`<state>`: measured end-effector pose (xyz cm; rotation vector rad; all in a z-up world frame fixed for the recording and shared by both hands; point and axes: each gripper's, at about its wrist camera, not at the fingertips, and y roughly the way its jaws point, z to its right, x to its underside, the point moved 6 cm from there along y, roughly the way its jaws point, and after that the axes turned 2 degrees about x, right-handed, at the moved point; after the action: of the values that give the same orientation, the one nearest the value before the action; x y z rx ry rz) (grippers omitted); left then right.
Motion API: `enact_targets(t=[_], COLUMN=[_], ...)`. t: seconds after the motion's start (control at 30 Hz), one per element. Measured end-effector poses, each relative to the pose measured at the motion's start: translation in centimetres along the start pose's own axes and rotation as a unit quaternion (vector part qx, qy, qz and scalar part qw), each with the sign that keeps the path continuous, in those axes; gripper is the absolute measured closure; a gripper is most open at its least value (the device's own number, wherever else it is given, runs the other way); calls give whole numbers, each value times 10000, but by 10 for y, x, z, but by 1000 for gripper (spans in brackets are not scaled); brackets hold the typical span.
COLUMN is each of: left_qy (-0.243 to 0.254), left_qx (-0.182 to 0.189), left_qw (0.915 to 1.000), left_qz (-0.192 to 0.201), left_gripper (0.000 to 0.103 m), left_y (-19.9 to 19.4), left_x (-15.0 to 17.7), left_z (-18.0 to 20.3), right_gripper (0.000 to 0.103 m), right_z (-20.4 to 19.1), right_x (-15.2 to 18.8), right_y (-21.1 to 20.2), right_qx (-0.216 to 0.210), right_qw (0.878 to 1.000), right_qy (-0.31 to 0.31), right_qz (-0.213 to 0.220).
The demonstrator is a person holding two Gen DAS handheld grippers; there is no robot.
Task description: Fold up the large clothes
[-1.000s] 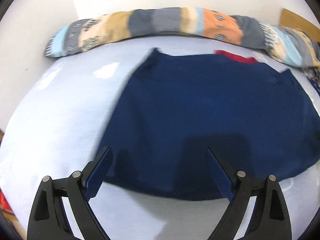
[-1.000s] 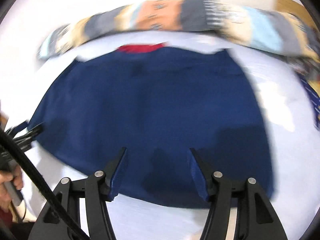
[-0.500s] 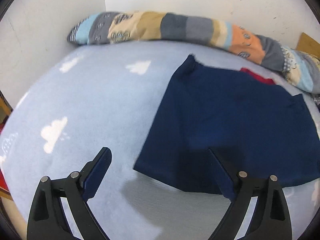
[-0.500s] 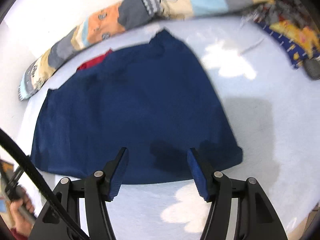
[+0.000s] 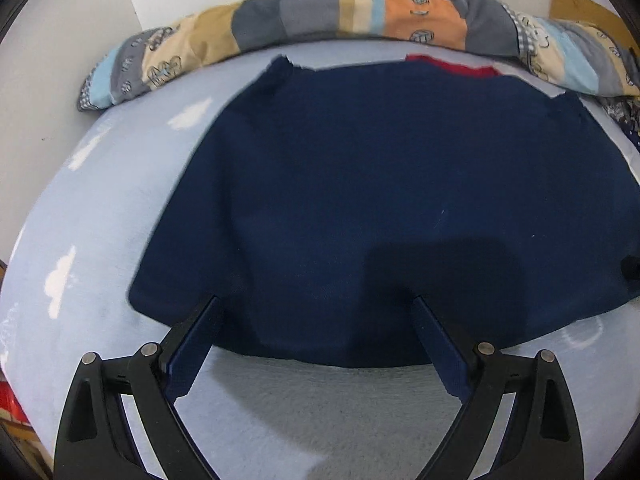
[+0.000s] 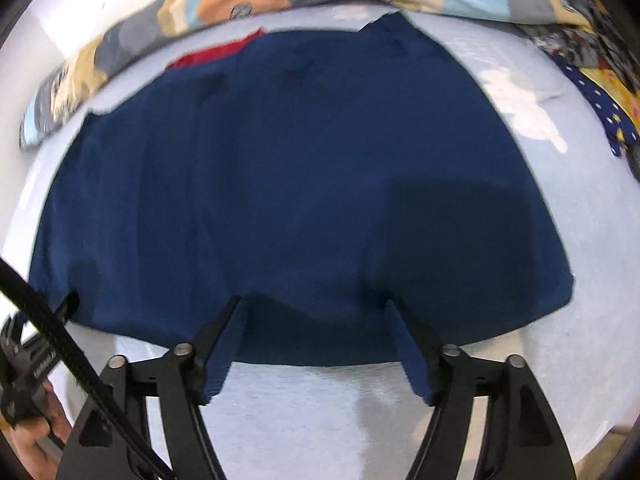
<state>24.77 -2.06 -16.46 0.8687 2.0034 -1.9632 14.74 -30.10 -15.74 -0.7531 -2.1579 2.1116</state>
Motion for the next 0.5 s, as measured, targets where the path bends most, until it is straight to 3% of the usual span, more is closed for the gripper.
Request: enact_targets(t=[0.13,0.3,0.5], left_qy=[-30,40,249], left_qx=[-54,-70,-245], left_qw=[9999,9973,9896], left_qz=[139,727,1399], left_gripper=[8,8,8], left_y=[-4,-38,-72], left_x=[-8,-23,-33], left_z=[3,13,23], right_gripper=[25,25,25], right_z=[-4,-24,-36], right_x=[-3,-12,-14], right_y=[0,-26,-32], right_qx=[98,-62,-218], right_qw=[9999,9983,9973], right_qy=[-68,-270,-318], right_qz=[1,514,633])
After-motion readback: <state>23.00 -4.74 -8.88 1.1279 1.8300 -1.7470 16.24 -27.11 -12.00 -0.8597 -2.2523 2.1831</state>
